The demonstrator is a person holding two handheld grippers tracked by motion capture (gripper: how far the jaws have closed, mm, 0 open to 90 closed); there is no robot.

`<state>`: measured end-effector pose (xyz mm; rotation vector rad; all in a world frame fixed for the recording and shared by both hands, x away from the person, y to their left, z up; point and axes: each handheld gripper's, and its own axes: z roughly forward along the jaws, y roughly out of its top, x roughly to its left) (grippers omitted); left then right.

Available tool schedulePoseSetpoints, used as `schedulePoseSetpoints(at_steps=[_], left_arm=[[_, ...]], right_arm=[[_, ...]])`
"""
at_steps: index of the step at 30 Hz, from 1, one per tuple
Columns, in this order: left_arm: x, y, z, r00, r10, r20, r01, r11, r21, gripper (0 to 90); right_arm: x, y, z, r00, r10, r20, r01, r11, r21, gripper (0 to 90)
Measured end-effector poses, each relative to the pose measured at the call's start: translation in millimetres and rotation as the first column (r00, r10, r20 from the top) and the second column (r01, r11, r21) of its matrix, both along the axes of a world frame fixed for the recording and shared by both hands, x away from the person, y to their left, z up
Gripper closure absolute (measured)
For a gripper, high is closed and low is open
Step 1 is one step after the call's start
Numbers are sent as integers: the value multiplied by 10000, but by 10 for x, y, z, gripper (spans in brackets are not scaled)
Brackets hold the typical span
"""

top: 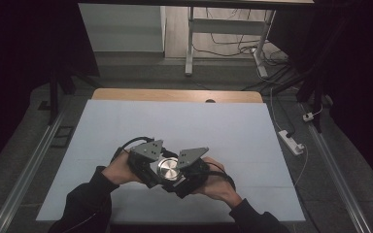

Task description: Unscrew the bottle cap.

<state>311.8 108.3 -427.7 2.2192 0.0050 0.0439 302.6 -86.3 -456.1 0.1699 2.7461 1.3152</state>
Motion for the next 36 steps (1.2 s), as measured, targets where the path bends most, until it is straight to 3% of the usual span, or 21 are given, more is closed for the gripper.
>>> schedulePoseSetpoints(at_steps=[2, 4, 5, 6, 7, 9, 12, 17, 26, 36], left_arm=[[-2, -16, 9, 9983, 568, 128, -567, 9983, -101, 200], [-9, -56, 25, 9904, 1358, 247, -1353, 9906, -185, 202], [-16, -79, 33, 9839, 1762, 317, -1754, 9842, -255, 202], [-23, -96, 45, 9759, 2167, 273, -2155, 9756, -412, 202], [-24, -107, 61, 9677, 2516, 146, -2503, 9662, -612, 203], [-20, -115, 88, 9537, 2996, -254, -3006, 9492, -928, 203], [-19, -114, 90, 9427, 3319, -345, -3336, 9386, -882, 203], [10, -17, 117, 9469, 3141, -691, -3201, 9413, -1075, 203], [-28, 120, 189, 9470, 3101, -843, -3190, 9386, -1315, 203], [-149, 187, 216, 9522, 2934, -857, -3033, 9416, -1462, 203]], right_arm=[[23, -16, -1, 9997, -237, 51, 236, 9997, 49, 149], [60, -37, 4, 9975, -706, -14, 706, 9974, 126, 149], [94, -56, 11, 9924, -1230, 71, 1228, 9923, 162, 149], [94, -56, 11, 9924, -1230, 71, 1228, 9923, 162, 149], [120, -73, 2, 9864, -1642, 74, 1640, 9863, 177, 149], [122, -69, -6, 9834, -1810, 107, 1809, 9834, 133, 149], [126, -56, -26, 9808, -1951, -22, 1951, 9805, 246, 149], [126, -64, -13, 9784, -2066, -21, 2066, 9777, 385, 149], [168, -129, 8, 9742, -2258, 64, 2252, 9730, 516, 149], [229, -199, 37, 9677, -2515, 154, 2502, 9665, 577, 149]])
